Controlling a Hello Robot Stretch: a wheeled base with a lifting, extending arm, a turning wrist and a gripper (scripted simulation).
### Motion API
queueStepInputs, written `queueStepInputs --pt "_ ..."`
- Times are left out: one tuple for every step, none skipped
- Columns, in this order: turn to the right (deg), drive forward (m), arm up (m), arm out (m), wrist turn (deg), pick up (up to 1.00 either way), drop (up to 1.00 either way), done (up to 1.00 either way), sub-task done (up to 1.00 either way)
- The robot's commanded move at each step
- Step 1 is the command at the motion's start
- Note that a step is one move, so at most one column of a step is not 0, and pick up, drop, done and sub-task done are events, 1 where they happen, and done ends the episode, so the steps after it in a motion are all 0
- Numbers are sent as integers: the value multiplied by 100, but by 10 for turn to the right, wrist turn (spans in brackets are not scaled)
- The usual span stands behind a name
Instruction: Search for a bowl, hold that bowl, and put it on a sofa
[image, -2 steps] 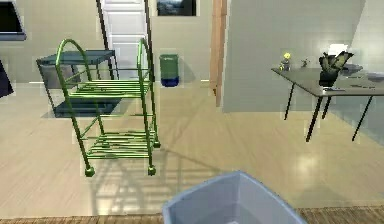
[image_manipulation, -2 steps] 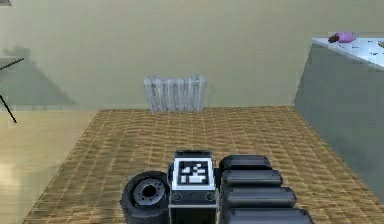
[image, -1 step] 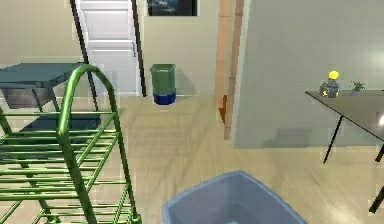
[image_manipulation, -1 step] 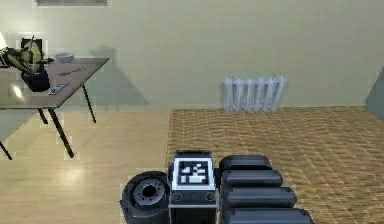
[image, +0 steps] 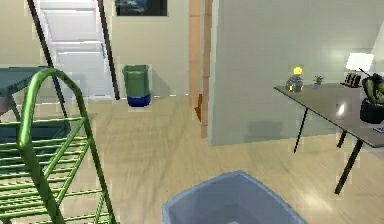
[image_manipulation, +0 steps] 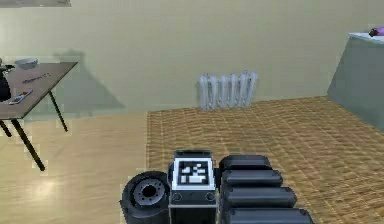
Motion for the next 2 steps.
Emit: queueStepInputs --pt "30 0 0 0 0 0 0 0 0" --pt "0 30 0 0 0 0 0 0 0"
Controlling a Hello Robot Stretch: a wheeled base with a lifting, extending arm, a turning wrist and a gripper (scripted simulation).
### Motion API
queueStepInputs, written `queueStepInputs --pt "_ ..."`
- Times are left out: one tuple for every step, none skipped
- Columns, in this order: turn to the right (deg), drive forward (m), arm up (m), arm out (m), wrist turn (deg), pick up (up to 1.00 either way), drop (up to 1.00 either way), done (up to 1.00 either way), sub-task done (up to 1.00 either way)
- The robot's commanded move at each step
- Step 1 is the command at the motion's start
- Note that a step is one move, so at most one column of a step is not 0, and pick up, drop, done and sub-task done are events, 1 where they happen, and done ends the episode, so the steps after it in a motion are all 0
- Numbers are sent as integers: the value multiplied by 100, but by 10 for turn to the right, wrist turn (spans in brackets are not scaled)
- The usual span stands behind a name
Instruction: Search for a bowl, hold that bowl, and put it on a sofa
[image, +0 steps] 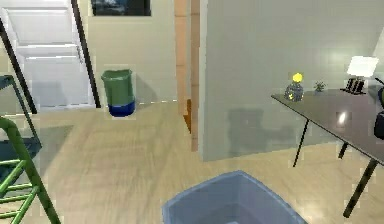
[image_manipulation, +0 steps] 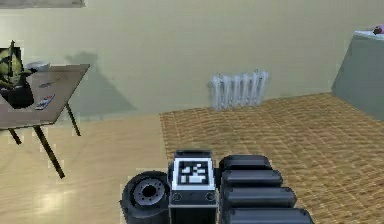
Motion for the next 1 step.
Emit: queueStepInputs --pt "-120 0 0 0 0 0 0 0 0"
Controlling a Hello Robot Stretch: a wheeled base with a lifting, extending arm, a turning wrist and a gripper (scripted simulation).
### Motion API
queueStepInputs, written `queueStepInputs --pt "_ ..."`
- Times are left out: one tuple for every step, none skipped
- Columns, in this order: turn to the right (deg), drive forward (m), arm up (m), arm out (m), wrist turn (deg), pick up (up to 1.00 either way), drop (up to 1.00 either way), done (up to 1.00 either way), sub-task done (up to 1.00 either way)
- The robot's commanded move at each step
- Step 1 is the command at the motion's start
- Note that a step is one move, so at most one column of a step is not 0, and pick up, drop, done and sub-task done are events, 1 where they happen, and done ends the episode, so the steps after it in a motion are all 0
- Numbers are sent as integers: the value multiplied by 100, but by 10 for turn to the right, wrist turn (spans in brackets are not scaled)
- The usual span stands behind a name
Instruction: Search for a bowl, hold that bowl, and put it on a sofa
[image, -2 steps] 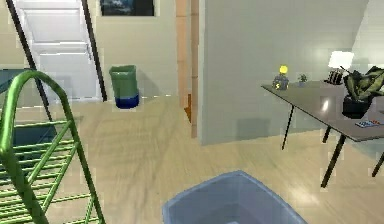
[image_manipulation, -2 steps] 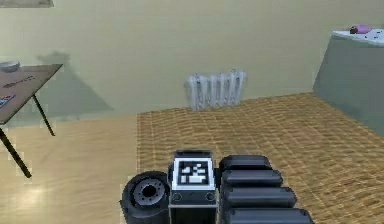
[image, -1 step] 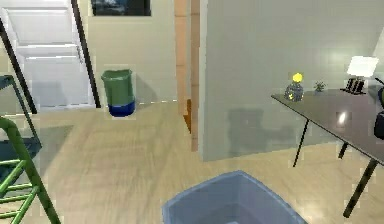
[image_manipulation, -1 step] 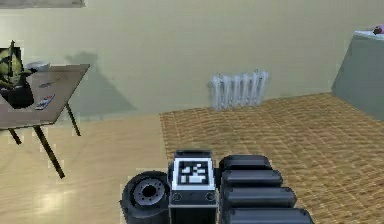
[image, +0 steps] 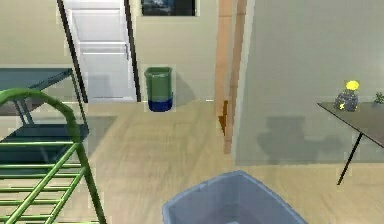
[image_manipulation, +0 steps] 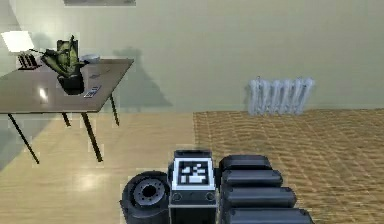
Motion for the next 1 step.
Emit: queueStepInputs --pt "0 100 0 0 0 0 0 0 0"
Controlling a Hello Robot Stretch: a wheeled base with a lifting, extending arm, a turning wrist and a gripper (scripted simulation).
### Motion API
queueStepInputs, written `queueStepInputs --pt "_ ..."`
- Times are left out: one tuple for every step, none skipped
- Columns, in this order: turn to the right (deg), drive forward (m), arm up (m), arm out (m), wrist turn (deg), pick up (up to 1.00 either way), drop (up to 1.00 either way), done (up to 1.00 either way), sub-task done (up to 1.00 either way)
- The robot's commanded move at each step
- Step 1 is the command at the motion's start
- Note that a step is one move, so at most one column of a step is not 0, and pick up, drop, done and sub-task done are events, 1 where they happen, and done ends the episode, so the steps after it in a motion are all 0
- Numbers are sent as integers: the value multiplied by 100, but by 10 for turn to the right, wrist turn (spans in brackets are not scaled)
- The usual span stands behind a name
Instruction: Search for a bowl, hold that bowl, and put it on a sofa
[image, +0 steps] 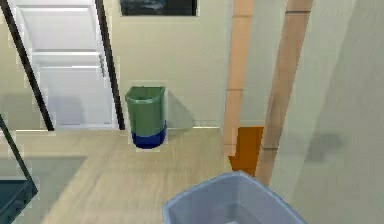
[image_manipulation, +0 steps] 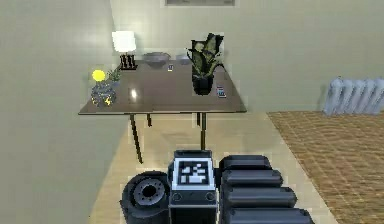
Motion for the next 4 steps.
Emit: queueStepInputs --pt "0 100 0 0 0 0 0 0 0" --pt "-270 0 0 0 0 0 0 0 0" --pt "0 10 0 0 0 0 0 0 0" --pt "450 0 0 0 0 0 0 0 0"
